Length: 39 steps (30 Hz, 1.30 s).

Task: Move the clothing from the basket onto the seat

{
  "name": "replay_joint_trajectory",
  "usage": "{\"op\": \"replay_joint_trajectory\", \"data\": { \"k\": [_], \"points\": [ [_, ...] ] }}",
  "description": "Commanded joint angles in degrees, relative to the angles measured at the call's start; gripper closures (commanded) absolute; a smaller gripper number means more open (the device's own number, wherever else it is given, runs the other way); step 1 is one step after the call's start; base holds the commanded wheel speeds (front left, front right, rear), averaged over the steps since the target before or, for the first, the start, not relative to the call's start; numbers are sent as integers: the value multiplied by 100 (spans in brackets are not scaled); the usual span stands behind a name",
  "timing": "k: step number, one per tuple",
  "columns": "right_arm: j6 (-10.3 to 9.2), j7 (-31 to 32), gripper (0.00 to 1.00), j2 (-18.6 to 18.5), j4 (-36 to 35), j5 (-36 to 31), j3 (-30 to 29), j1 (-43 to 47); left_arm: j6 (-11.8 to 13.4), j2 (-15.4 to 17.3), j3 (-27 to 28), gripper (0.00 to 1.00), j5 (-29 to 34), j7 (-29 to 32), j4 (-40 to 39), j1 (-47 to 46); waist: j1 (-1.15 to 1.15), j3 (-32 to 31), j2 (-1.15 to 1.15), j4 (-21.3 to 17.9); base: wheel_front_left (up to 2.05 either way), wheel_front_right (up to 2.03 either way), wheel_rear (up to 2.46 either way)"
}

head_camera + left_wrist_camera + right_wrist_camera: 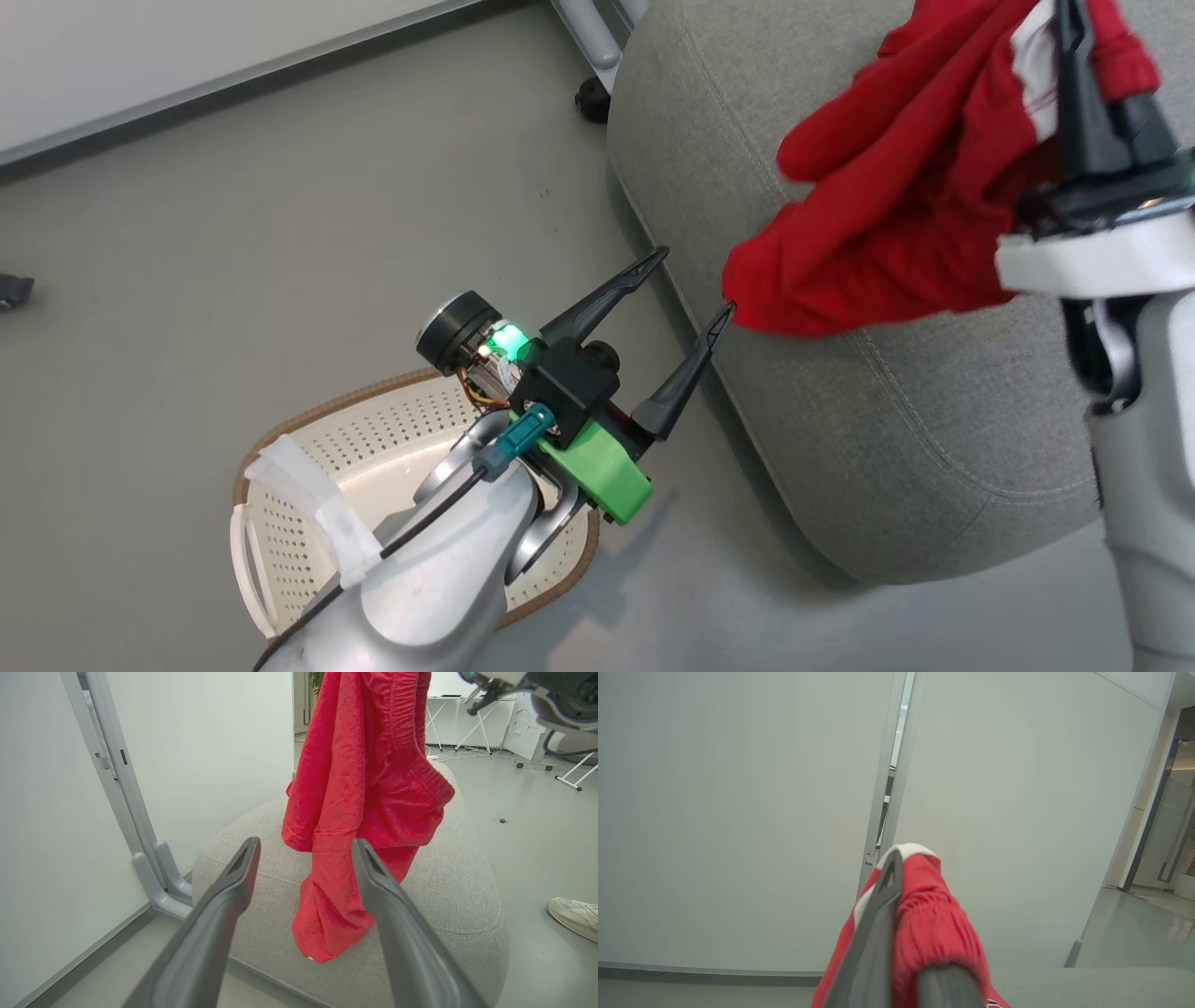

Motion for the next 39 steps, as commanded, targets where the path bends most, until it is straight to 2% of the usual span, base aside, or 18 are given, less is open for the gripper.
{"op": "replay_joint_trajectory", "data": {
  "k": [1,3,10,16,23,28,39],
  "points": [
    [-6,-1,100,-107,6,-8,-131,-249,-17,65,-17,0,15,-3,6,-122,0,384,0,80,0,0,0],
    [-6,-1,100,-221,31,69,-392,-664,-17,84,-36,0,35,-3,13,-229,0,592,0,113,0,0,0],
    [-6,-1,100,-1010,436,176,-1105,-2054,-17,149,-109,0,112,-3,39,-558,0,1316,0,163,0,0,0],
    [-6,-1,100,-1819,1254,275,-1353,-3142,-17,227,-179,0,180,-3,56,-826,0,1788,0,124,0,0,0],
    [-6,-1,100,-2419,2204,253,-1467,-3817,-17,280,-232,0,214,-3,59,-1019,0,2140,0,101,0,0,0],
    [-6,0,100,-2394,2607,186,-1396,-3524,-16,336,-217,0,200,-3,69,-1063,0,2262,0,97,0,0,0],
    [-6,0,100,-1678,3036,135,-1422,-2551,-9,431,-239,0,175,-3,105,-1185,0,2407,0,171,0,0,0]
  ]
}}
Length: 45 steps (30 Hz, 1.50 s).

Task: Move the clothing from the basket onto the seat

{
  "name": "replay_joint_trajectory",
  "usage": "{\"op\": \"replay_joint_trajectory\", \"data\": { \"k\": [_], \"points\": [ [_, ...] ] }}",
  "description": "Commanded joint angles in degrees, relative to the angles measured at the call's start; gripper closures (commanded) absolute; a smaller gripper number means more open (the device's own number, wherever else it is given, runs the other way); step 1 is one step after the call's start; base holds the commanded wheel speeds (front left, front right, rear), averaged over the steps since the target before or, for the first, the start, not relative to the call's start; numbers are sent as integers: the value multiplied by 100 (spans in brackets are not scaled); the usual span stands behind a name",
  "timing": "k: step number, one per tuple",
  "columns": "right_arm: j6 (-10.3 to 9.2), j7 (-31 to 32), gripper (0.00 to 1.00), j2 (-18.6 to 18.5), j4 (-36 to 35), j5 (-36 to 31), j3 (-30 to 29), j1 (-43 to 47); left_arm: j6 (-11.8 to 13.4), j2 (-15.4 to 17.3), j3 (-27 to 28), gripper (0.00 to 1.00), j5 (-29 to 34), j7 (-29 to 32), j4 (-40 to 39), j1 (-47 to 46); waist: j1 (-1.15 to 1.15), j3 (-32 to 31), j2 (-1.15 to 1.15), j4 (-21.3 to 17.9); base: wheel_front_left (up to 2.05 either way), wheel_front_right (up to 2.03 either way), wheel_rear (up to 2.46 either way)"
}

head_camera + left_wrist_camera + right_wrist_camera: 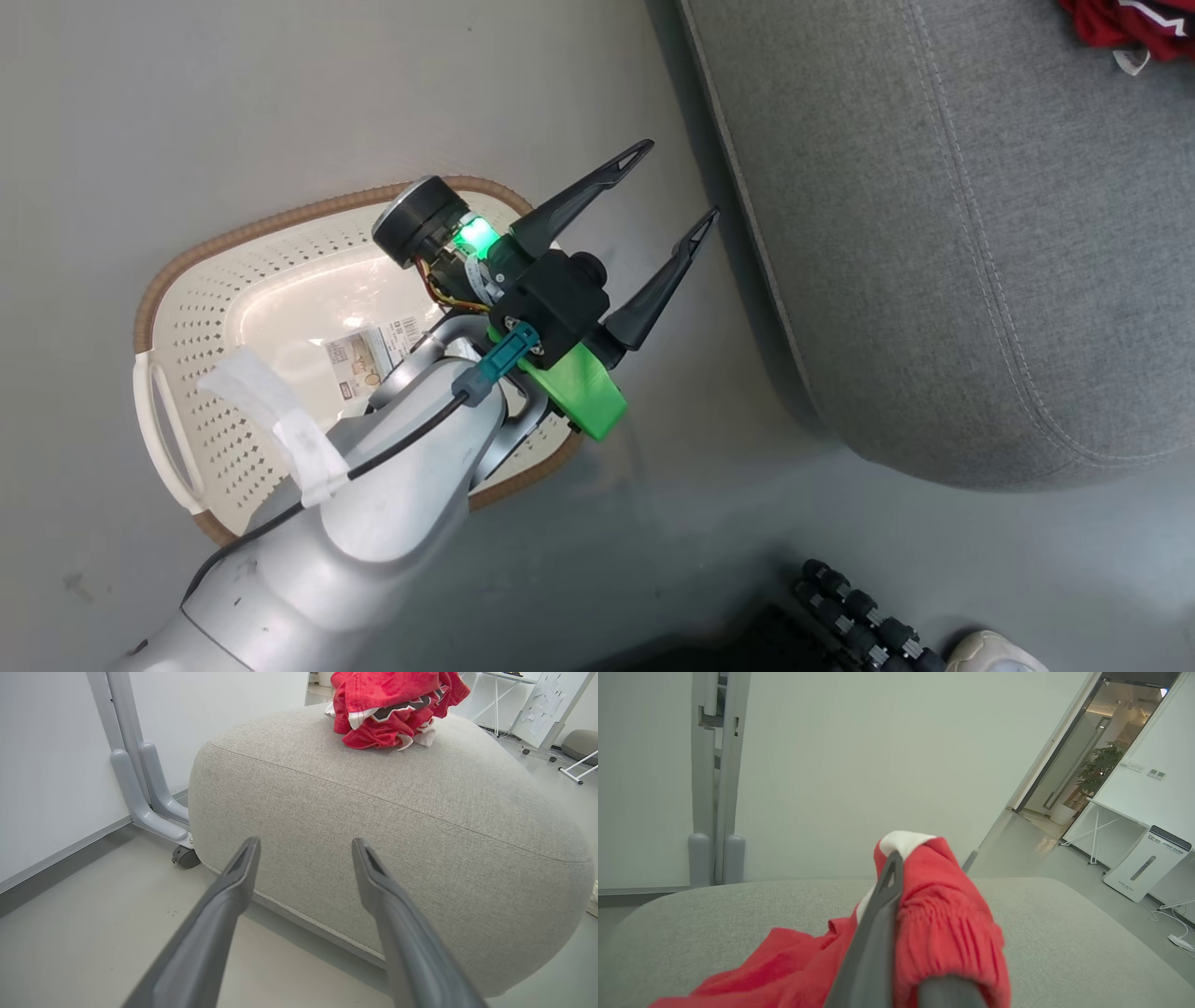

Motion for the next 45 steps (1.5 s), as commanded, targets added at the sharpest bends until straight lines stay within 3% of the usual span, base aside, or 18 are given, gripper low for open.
{"op": "replay_joint_trajectory", "data": {
  "k": [1,14,15,16,17,34,45],
  "points": [
    [-6,0,100,91,32,-4,-24,137,0,33,6,0,-6,-3,17,-105,-1,13,0,18,0,0,0],
    [-6,0,100,547,402,-129,146,716,57,-13,28,0,-39,-3,-51,-132,-1,-92,0,122,0,0,0],
    [-6,0,87,561,405,-133,130,721,61,-12,33,0,-42,-3,-54,-117,-1,-121,0,124,0,0,0],
    [-6,0,35,581,399,-151,119,737,72,-10,44,0,-46,-3,-63,-87,-1,-166,0,121,0,0,0],
    [-6,0,0,609,399,-158,120,766,80,-12,52,0,-52,-3,-67,-51,-1,-213,0,117,0,0,0],
    [-6,0,0,1048,-582,-158,147,2609,253,-46,552,0,-229,-3,-320,822,-1,-1563,0,96,0,0,0],
    [-6,0,0,1479,-1503,-16,645,3696,411,-76,1279,0,-312,-3,-546,1631,-1,-2308,0,498,0,0,0]
  ]
}}
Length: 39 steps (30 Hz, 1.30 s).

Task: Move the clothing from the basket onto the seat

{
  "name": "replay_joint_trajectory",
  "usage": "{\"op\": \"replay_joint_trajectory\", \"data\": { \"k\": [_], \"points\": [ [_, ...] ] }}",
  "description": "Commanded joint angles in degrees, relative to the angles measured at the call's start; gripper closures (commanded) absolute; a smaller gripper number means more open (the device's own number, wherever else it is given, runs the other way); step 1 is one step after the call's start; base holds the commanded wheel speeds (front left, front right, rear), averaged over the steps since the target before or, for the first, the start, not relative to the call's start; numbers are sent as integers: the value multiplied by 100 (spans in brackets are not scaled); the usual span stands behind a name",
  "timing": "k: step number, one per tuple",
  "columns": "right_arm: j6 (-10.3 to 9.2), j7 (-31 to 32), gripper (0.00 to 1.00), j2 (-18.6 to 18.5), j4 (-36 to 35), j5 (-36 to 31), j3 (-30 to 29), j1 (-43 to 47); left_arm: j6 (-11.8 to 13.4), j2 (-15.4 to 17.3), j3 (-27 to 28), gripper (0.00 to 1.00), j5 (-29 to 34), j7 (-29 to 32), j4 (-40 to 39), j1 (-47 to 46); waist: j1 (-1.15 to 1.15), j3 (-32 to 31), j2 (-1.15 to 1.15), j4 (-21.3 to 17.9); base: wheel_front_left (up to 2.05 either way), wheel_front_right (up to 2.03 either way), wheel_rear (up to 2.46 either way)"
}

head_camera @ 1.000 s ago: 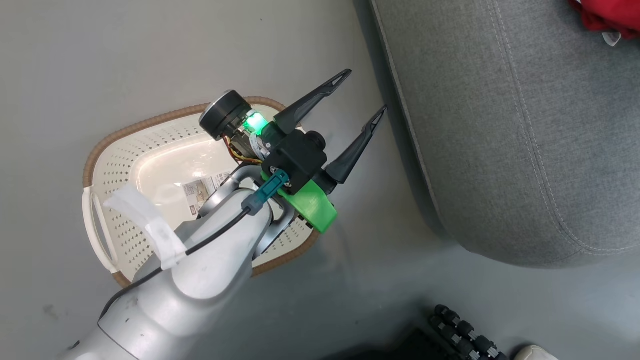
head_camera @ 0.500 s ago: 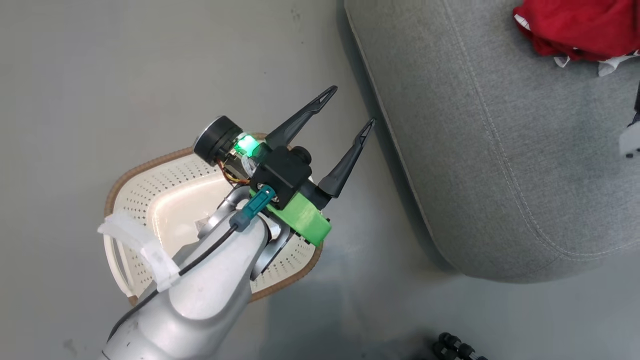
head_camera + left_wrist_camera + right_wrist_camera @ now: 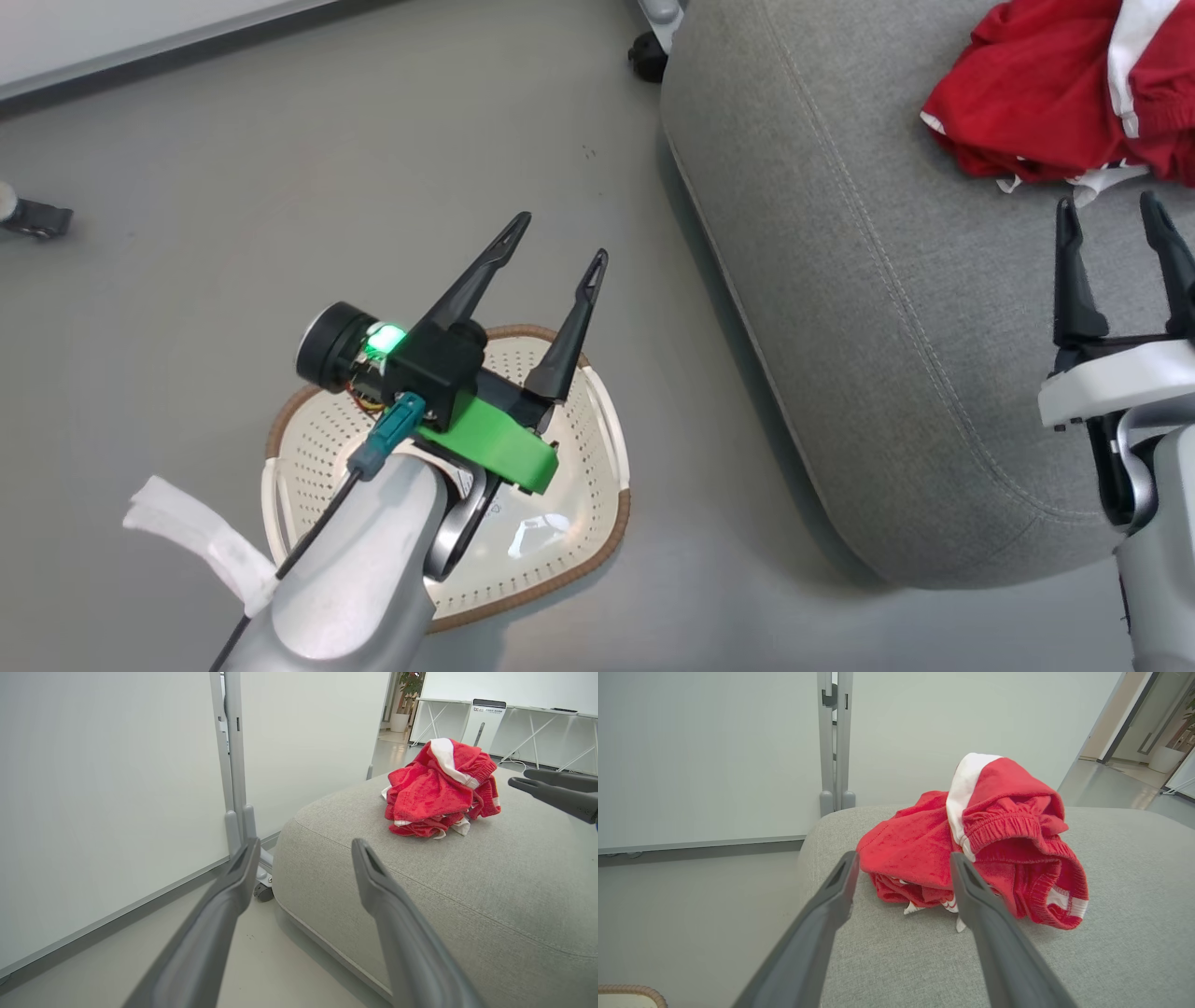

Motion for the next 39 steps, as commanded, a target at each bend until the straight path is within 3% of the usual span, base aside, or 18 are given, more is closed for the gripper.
{"op": "replay_joint_trajectory", "data": {
  "k": [1,21,39],
  "points": [
    [-6,0,0,48,-98,38,40,153,43,-6,121,0,-29,-2,-44,172,0,-325,0,293,0,0,0],
    [-6,0,0,631,-999,-182,791,849,101,-153,2110,0,140,-3,-364,1580,0,-1294,0,1275,0,0,0],
    [-6,0,0,905,-1226,-280,1101,1668,-74,-401,2909,0,460,-2,-522,2408,0,-1880,0,1482,0,0,0]
  ]
}}
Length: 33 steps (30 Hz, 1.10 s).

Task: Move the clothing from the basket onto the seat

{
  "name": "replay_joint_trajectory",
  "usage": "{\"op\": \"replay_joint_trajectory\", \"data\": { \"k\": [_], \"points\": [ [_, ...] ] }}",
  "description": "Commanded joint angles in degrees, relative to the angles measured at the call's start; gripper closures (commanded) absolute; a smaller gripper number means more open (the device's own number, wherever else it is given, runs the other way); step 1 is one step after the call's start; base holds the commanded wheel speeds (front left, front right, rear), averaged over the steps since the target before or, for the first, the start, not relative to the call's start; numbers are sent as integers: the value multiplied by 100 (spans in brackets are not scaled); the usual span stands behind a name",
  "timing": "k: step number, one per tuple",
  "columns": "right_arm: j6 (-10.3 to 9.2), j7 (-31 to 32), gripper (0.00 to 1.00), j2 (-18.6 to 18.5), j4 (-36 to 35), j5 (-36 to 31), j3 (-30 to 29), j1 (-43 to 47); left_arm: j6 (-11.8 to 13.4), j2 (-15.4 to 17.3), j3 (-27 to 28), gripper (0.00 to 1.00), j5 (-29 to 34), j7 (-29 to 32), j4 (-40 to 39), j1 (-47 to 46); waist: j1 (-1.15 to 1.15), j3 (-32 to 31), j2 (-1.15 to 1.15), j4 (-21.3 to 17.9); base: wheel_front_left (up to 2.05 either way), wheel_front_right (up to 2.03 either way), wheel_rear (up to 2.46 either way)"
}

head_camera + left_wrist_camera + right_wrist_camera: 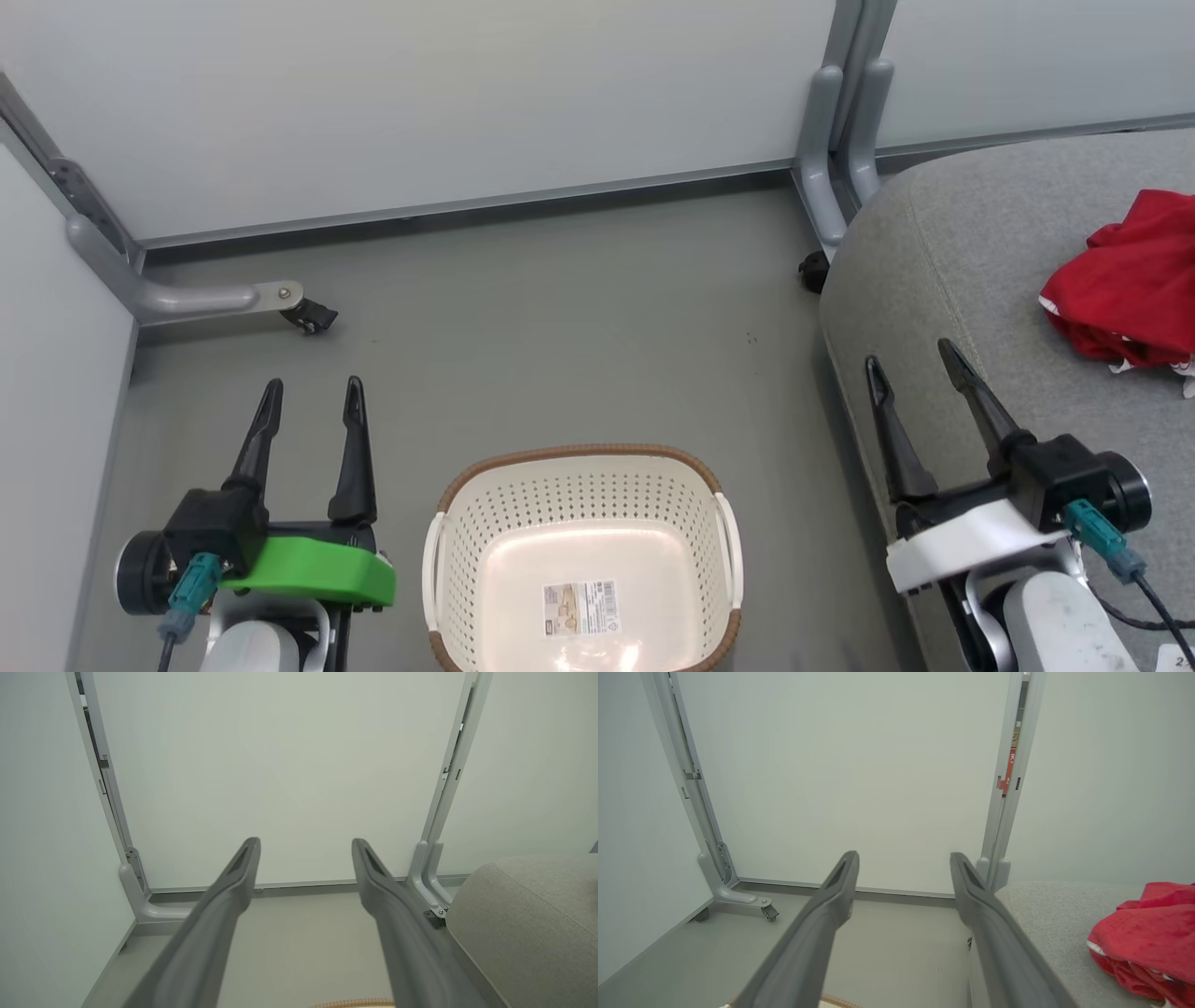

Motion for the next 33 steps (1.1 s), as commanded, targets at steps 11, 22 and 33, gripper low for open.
{"op": "replay_joint_trajectory", "data": {
  "k": [11,22,33],
  "points": [
    [-6,0,0,13,-187,191,-51,749,-48,-92,70,0,77,-2,33,392,0,-299,0,153,0,0,0],
    [-6,0,0,14,-143,208,-101,794,-65,-116,116,0,124,-2,93,465,0,-309,0,199,0,0,0],
    [-6,0,0,15,-109,244,-94,765,-17,-124,142,0,169,-2,121,474,0,-341,0,211,0,0,0]
  ]
}}
